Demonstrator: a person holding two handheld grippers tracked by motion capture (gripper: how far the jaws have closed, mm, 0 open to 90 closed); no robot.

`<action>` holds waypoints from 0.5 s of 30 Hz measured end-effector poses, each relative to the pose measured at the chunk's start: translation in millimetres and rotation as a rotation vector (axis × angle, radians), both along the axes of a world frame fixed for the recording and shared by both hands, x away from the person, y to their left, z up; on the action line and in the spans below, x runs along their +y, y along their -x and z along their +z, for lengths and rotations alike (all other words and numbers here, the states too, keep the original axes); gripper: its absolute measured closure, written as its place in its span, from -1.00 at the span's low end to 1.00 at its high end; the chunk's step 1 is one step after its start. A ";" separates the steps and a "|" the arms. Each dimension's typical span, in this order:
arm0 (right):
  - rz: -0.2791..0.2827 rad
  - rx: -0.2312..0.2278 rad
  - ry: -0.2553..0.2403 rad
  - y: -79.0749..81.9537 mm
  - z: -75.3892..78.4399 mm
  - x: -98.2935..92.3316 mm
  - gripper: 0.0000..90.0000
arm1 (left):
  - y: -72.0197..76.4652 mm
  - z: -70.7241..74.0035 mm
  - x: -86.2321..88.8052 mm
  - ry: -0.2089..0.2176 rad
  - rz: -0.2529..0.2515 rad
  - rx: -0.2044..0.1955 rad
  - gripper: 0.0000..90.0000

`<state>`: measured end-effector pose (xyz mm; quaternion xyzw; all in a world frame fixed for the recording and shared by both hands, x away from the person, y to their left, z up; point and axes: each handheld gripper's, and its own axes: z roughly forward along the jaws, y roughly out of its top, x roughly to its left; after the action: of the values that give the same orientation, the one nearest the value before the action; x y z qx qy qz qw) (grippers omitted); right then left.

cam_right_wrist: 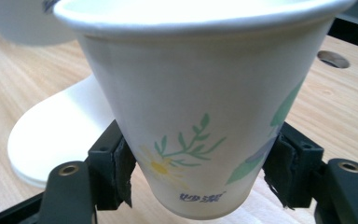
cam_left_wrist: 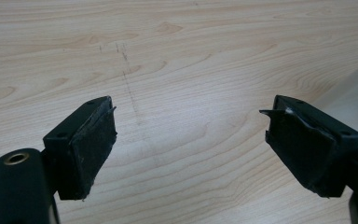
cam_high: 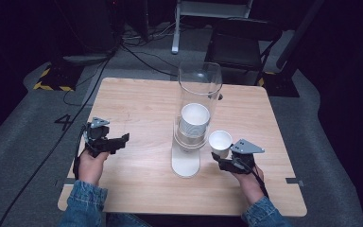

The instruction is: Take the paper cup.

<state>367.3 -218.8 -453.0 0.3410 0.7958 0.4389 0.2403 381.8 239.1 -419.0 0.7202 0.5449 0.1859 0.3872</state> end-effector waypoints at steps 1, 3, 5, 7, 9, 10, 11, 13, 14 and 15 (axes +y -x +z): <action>-0.004 0.001 -0.005 -0.9 0.8 -1.6 -0.27 | 0.3 0.1 0.5 -0.002 0.001 -0.003 -0.65; -0.017 0.000 -0.014 -3.3 3.3 -5.8 -0.27 | 1.0 0.1 0.5 -0.001 0.001 -0.001 -0.65; -0.025 -0.005 -0.023 -5.3 5.3 -9.4 -0.27 | 2.0 0.3 0.9 -0.006 0.001 0.001 -0.65; -0.038 -0.008 -0.034 -7.7 8.1 -14.2 -0.27 | 2.7 0.4 1.3 -0.010 0.000 0.000 -0.65; -0.063 -0.010 -0.055 -11.4 12.4 -22.5 -0.27 | 4.0 0.2 1.2 -0.009 0.001 0.001 -0.65; -0.073 -0.007 -0.065 -13.0 13.9 -25.9 -0.27 | 4.7 0.1 1.3 -0.011 0.003 0.000 -0.65; -0.073 -0.007 -0.065 -13.0 13.9 -25.9 -0.27 | 5.3 0.1 2.0 -0.016 0.000 0.000 -0.65; -0.091 -0.003 -0.085 -16.2 16.4 -32.8 -0.27 | 6.9 0.0 2.9 -0.016 0.005 0.001 -0.65; -0.110 0.001 -0.099 -19.8 17.9 -39.5 -0.27 | 7.7 -0.2 3.6 -0.016 0.006 0.000 -0.65; -0.110 0.001 -0.099 -19.8 17.9 -39.5 -0.27 | 8.4 -0.5 4.3 -0.019 0.009 -0.003 -0.65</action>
<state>387.2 -258.3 -435.1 0.3956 0.7535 0.4636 0.2467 373.4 243.5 -419.4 0.7212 0.5456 0.1938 0.3803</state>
